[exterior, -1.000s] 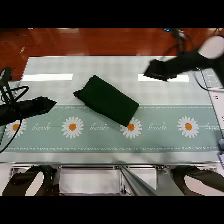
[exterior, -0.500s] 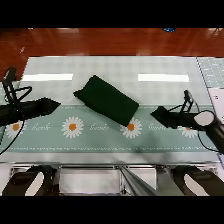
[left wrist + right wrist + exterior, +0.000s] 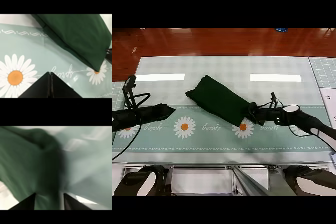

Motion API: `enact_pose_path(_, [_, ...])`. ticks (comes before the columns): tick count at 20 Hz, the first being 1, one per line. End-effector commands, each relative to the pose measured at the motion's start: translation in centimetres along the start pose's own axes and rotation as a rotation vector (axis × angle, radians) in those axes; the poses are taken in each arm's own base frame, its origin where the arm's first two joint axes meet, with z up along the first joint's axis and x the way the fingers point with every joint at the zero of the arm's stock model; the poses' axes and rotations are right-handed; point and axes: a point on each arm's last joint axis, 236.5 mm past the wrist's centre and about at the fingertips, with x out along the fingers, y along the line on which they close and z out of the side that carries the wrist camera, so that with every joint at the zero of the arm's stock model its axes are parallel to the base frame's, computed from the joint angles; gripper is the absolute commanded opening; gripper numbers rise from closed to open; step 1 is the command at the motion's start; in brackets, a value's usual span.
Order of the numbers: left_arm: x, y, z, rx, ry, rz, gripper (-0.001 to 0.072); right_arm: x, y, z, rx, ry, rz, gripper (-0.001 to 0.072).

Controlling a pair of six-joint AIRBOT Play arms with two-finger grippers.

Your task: Fold the shirts.

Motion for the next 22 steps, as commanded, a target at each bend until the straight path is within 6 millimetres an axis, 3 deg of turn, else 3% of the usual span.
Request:
enact_pose_path(1, [0.1,0.1,-0.2,-0.003,0.005,0.002,0.0023,3.2,2.0,0.4,-0.019,0.041,0.022,0.0419])
enact_pose_path(3, [0.1,0.1,-0.2,-0.003,0.005,0.002,0.0023,4.6,3.5,0.4,-0.043,0.07,0.037,0.0416])
enact_pose_path(5, [0.1,0.1,-0.2,-0.003,0.005,0.002,0.0023,5.8,4.9,0.5,-0.067,0.089,0.054,0.0331])
enact_pose_path(6, [0.1,0.1,-0.2,-0.003,0.006,0.002,0.0023,6.2,5.7,0.4,-0.083,0.098,0.064,0.0203])
enact_pose_path(7, [0.1,0.1,-0.2,-0.003,0.005,0.002,0.0023,6.4,6.7,0.5,-0.141,0.101,0.081,0.0019])
enact_pose_path(13, [0.2,0.2,-0.2,-0.003,0.007,0.003,0.0023,4.2,14.6,0.8,-0.43,0.151,0.123,0.0019])
enact_pose_path(17, [0.2,0.2,-0.3,-0.005,0.009,0.003,0.0023,-0.8,21.0,4.2,-0.66,0.064,0.014,0.0019])
enact_pose_path(20, [0.2,0.2,-0.3,-0.005,0.01,0.003,0.0023,-7.1,25.8,7.4,-0.743,-0.038,-0.015,0.0019])
enact_pose_path(22, [0.2,0.2,-0.3,-0.005,0.009,0.003,0.0023,-11.9,27.8,9.0,-0.754,-0.089,-0.007,0.0019])
